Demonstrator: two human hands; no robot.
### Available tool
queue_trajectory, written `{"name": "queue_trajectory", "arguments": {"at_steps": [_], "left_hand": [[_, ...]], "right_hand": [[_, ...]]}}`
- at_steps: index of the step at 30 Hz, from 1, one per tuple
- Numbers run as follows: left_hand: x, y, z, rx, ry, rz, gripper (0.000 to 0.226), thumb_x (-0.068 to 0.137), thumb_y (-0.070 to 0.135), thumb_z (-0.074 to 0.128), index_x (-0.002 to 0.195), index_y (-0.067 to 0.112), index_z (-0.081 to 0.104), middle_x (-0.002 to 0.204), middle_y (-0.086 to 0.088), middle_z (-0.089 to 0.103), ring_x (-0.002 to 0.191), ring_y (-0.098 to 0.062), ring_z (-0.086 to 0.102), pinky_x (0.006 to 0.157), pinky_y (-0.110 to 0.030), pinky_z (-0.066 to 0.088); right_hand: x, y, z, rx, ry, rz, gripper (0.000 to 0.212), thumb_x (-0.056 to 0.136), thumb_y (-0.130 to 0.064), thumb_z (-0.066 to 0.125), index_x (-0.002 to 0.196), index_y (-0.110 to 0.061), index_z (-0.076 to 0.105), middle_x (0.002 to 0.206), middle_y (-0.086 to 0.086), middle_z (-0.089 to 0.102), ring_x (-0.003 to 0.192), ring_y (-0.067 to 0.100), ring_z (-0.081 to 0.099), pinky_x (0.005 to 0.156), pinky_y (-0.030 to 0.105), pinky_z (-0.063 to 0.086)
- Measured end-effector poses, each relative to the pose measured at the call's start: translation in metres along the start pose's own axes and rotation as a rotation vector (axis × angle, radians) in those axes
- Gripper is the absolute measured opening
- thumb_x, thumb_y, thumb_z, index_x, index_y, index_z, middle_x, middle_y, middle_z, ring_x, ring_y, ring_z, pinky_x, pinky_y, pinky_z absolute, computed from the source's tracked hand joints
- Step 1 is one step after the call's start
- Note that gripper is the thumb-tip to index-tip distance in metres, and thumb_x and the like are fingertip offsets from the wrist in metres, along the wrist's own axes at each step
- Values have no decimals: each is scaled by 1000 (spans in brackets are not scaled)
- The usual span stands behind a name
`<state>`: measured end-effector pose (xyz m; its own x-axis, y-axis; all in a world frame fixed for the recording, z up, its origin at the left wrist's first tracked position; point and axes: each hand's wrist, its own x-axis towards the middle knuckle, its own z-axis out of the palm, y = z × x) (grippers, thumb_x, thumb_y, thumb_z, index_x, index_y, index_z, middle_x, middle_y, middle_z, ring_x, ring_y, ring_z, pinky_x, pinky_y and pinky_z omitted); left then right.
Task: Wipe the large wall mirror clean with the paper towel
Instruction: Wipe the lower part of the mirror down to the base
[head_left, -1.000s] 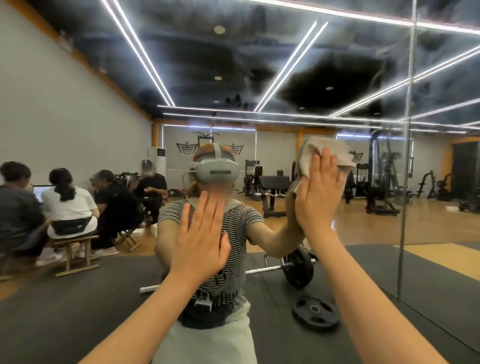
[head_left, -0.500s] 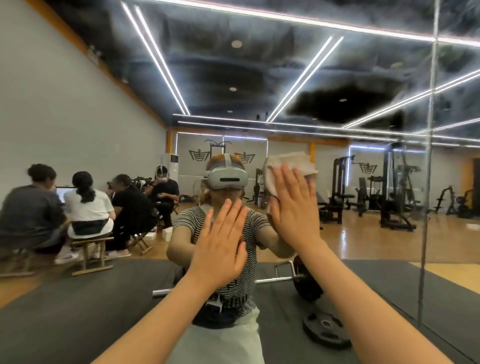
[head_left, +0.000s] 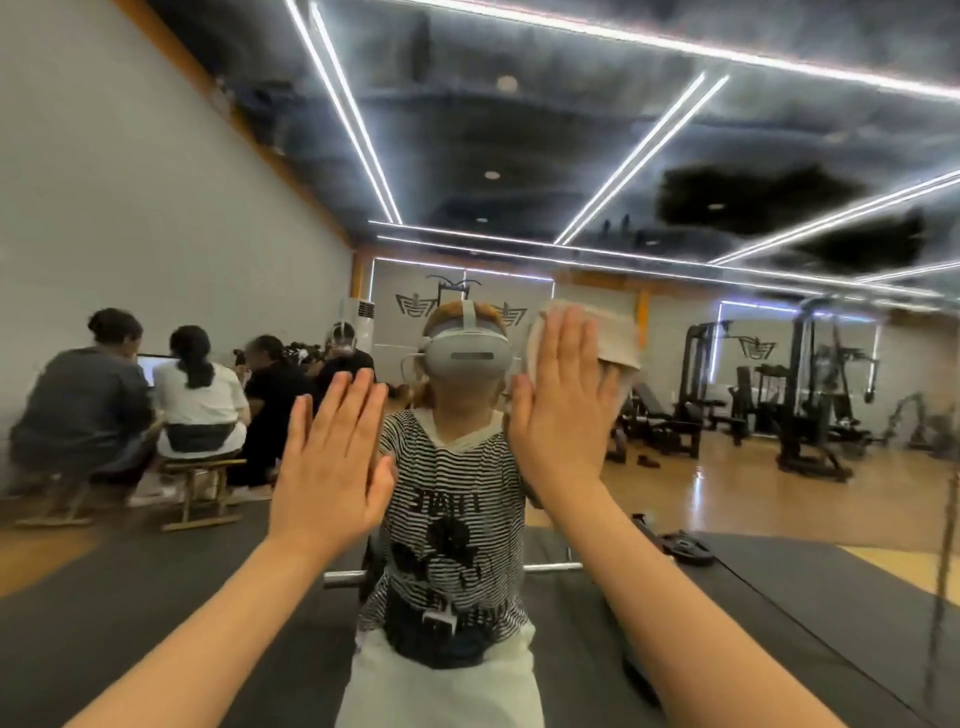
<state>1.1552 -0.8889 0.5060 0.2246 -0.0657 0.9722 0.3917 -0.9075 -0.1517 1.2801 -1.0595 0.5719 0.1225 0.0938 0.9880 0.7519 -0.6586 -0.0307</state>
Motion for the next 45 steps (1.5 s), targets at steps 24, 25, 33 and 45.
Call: {"name": "queue_trajectory", "arguments": {"at_steps": [24,25,33,45], "left_hand": [[-2,-2,0,-27,13,12,70,88,34,37,150,8,19,158,-6,14,150,-18,-1,119,-45,4],[-3,-1,0,-24,10,13,69,88,34,37,150,7,19,158,-6,14,150,-17,-2,119,-45,5],[-1,-2,1,-44,-1,6,69,88,33,36,149,6,22,157,-8,17,150,-15,-4,119,-45,3],[-4,-1,4,17,-35,-12,70,89,35,34,151,7,17,159,-11,16,150,-20,-2,119,-47,4]], "right_hand": [[31,-30,-5,29,-33,-59,58,101,-32,21,155,-17,7,162,5,9,149,21,4,118,52,7],[12,-29,0,6,-45,-133,59,100,-32,23,155,-17,9,162,4,12,149,21,7,118,53,8],[6,65,-23,-75,-111,-232,55,100,-32,23,153,-14,20,159,7,24,147,18,10,118,43,3],[8,-57,6,-15,-27,129,62,96,-35,14,154,-13,17,161,10,18,148,28,14,113,56,0]]}}
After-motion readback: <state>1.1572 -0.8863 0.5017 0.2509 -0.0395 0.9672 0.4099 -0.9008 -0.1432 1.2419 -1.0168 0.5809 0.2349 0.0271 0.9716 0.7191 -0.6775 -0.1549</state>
